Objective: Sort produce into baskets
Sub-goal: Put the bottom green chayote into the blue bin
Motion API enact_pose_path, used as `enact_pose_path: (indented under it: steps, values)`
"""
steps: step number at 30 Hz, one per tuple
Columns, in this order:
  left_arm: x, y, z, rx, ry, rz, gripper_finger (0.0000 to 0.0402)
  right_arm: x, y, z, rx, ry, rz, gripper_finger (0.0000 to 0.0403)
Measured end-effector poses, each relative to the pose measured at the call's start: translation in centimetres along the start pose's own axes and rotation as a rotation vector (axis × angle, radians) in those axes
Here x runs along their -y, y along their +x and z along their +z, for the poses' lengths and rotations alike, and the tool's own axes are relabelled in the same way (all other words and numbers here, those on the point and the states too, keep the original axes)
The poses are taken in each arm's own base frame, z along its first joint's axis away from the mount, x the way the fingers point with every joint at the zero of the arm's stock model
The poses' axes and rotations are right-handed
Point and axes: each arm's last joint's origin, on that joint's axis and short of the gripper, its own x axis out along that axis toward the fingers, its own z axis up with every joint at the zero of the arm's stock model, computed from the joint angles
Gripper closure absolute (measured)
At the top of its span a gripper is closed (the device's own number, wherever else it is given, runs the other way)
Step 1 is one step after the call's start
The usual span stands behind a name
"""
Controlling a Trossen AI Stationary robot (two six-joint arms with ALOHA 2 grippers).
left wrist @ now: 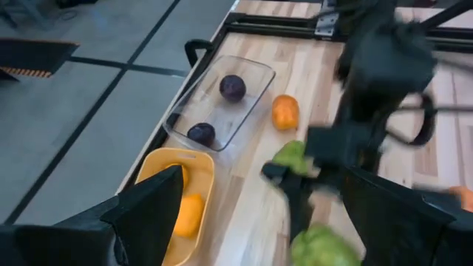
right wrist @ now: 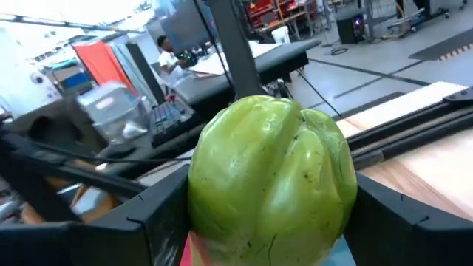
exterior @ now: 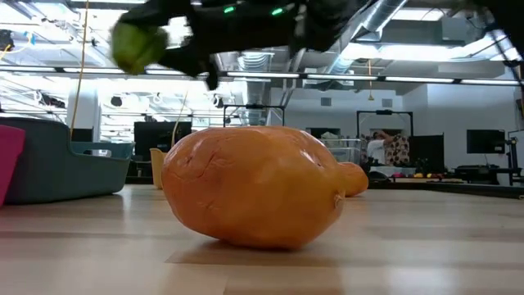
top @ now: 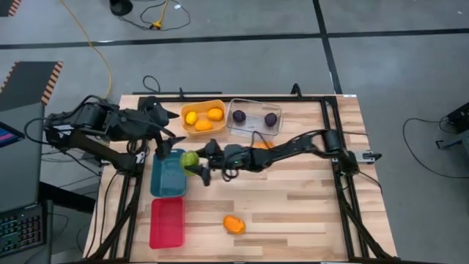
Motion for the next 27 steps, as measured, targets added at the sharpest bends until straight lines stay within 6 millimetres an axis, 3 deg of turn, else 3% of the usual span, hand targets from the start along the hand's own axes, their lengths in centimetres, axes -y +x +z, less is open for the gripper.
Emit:
enact_pose_path:
  steps: [4,11,22,27]
  values:
    - [0.2,-0.1,0.0,0.005,0.008,-0.005,0.0055,1.2,3.0,-1.4,0.012,0.001,-0.014,0.0091]
    - [0.3,-0.2,-0.1,0.006,0.013,-0.014,0.0055,2.4,6.0,-2.8,0.045,0.009,-0.017,0.0091]
    - [0.4,-0.2,-0.1,0.004,0.017,-0.017,0.0055,3.9,7.1,-3.4,0.038,0.252,-0.038,0.0059]
    - [0.4,-0.2,-0.1,0.004,0.021,-0.016,0.0055,4.3,7.1,-3.3,0.039,0.273,-0.045,0.0051]
